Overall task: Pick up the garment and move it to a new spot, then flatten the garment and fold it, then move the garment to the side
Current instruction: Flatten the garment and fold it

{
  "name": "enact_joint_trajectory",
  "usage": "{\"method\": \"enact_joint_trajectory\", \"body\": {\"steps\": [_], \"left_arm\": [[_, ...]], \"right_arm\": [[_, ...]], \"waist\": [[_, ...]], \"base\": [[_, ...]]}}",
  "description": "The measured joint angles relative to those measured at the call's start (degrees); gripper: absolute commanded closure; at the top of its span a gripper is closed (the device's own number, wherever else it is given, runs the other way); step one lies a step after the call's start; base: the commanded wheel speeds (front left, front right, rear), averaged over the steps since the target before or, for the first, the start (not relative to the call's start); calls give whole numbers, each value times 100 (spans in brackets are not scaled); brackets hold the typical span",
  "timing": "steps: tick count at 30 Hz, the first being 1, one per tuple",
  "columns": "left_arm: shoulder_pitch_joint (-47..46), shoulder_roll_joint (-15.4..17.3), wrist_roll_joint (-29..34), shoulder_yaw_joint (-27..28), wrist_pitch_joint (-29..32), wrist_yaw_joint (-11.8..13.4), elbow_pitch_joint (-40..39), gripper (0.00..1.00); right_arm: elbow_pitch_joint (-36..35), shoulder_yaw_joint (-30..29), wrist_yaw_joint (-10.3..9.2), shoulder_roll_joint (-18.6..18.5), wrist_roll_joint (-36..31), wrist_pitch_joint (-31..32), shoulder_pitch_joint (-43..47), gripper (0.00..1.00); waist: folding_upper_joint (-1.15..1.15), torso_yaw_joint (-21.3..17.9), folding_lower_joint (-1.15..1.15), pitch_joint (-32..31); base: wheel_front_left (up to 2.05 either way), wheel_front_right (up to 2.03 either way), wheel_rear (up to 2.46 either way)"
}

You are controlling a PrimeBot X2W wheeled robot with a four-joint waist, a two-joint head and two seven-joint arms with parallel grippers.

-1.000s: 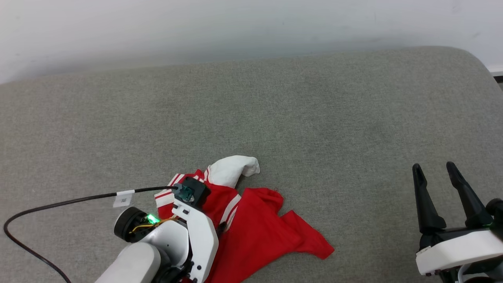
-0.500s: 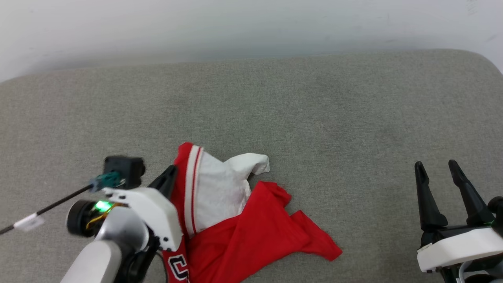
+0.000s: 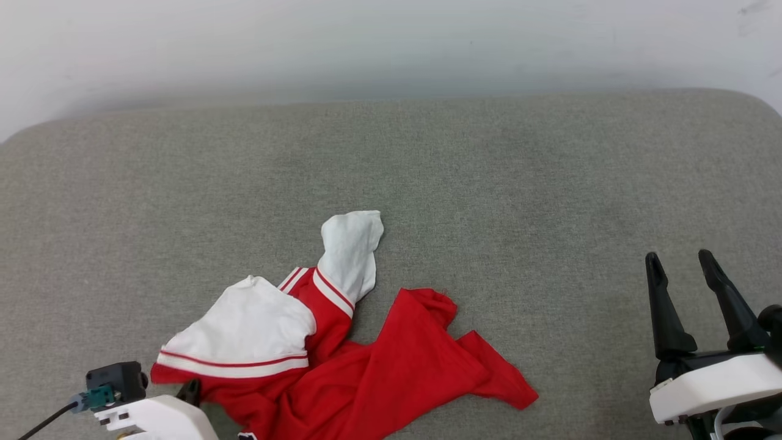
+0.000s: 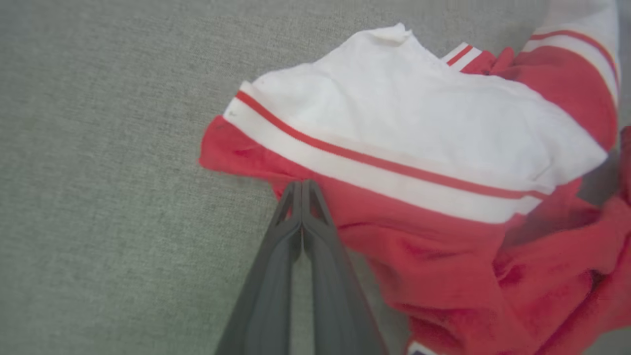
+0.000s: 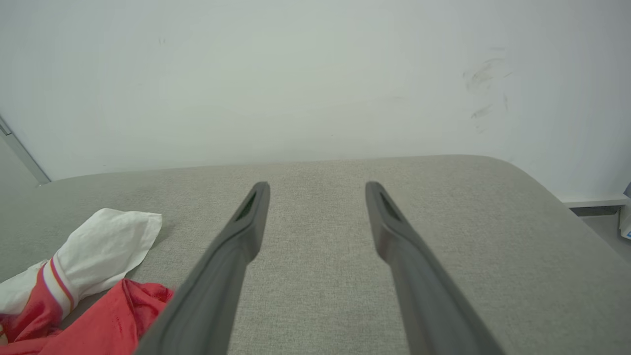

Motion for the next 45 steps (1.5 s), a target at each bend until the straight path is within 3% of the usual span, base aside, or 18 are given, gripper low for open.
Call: {"method": "enact_joint_trajectory", "body": {"steps": [1, 16, 22, 30, 34, 38, 42, 45], "left_arm": [[-13, -27, 26, -26, -92, -37, -5, 0], [-703, -238, 1161, -411, -2081, -182, -399, 0], [-689, -183, 1544, -738, -2250, -199, -745, 0], [-492, -236, 1641, -914, -2084, -42, -1073, 0], [-459, -256, 1641, -945, -2076, -24, -1160, 0], [-574, -249, 1660, -992, -2053, -33, -1258, 0], [-804, -299, 1703, -1083, -2062, -87, -1316, 0], [-967, -377, 1703, -1123, -2120, -132, -1307, 0]], "right_arm": [[-8, -8, 0, 0, -4, 7, 0, 0], [-93, 0, 0, 0, -111, 236, 199, 0], [-147, -4, 0, 0, -187, 334, 296, 0], [-89, 3, 0, 1, 11, 687, 315, 0], [115, 100, 0, 2, 274, 1415, 267, 0], [335, 419, -1, -20, 371, 2730, -81, 0], [601, 851, -1, -281, 681, 3984, -522, 0], [799, 1211, -1, -437, 865, 4513, -823, 0]], "waist": [[0, 9, 0, -21], [0, 12, 0, -495], [0, 1, 0, -697], [0, 66, 0, -760], [0, 166, 0, -748], [0, 262, 0, -629], [0, 384, 0, -420], [0, 507, 0, -225]], "base": [[0, 0, 0], [0, 0, 0], [0, 0, 0], [0, 0, 0], [0, 0, 0], [0, 0, 0], [0, 0, 0], [0, 0, 0]]}}
